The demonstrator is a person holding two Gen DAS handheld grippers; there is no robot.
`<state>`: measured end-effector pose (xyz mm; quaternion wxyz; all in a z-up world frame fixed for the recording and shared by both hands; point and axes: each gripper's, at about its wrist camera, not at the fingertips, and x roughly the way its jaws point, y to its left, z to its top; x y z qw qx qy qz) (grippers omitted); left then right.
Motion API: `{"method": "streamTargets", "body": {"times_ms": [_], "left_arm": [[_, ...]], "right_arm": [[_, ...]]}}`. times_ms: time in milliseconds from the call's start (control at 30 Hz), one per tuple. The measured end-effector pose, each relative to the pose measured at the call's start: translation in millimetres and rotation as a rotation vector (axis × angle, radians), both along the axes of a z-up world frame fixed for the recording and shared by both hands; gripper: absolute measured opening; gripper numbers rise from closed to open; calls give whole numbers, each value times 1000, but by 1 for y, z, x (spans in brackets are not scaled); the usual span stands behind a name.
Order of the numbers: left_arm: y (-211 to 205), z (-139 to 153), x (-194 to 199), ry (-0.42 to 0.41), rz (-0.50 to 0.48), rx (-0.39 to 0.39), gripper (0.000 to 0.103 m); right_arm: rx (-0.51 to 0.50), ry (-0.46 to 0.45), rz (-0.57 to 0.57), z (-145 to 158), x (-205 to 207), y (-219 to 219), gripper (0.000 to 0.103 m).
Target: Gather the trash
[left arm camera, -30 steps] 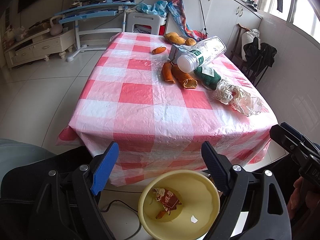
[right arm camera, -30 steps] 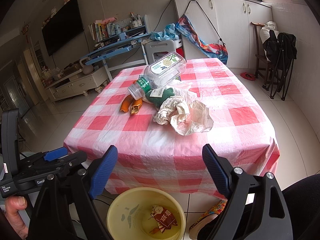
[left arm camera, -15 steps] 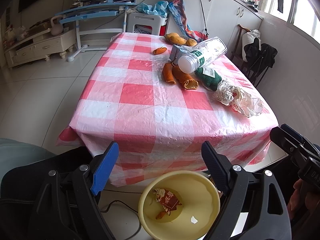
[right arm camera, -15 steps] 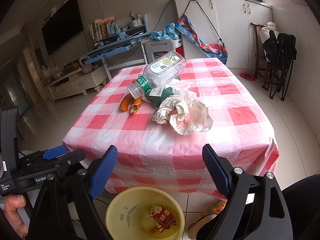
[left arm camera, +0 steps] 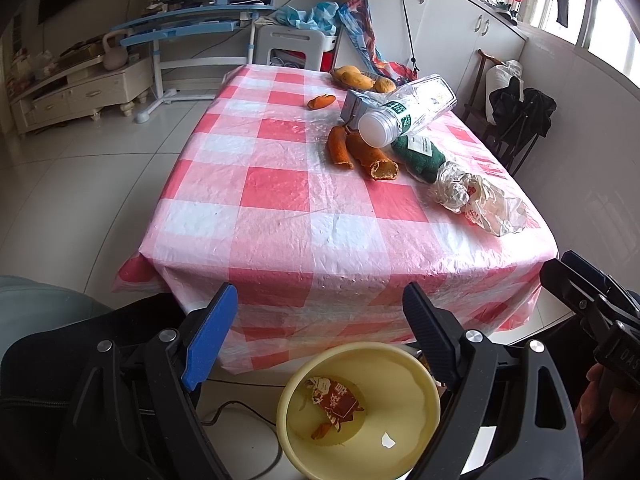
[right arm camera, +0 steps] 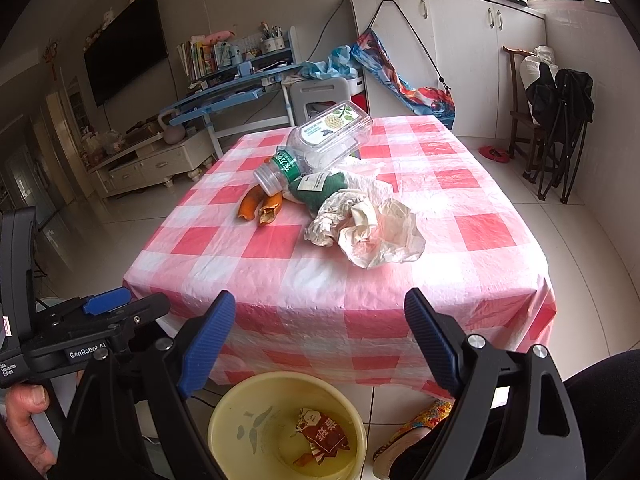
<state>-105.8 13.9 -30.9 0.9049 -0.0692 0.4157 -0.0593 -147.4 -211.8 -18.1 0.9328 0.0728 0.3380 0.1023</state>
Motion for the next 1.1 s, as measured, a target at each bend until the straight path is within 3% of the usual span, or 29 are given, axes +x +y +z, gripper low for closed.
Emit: {"method": "streamTargets", "body": {"times_ms": [1100], "left_arm": [[3,-1,3,-4,14,-7,81]], "right_arm": [[-6,0,2,-2,-1,-4,83]]}}
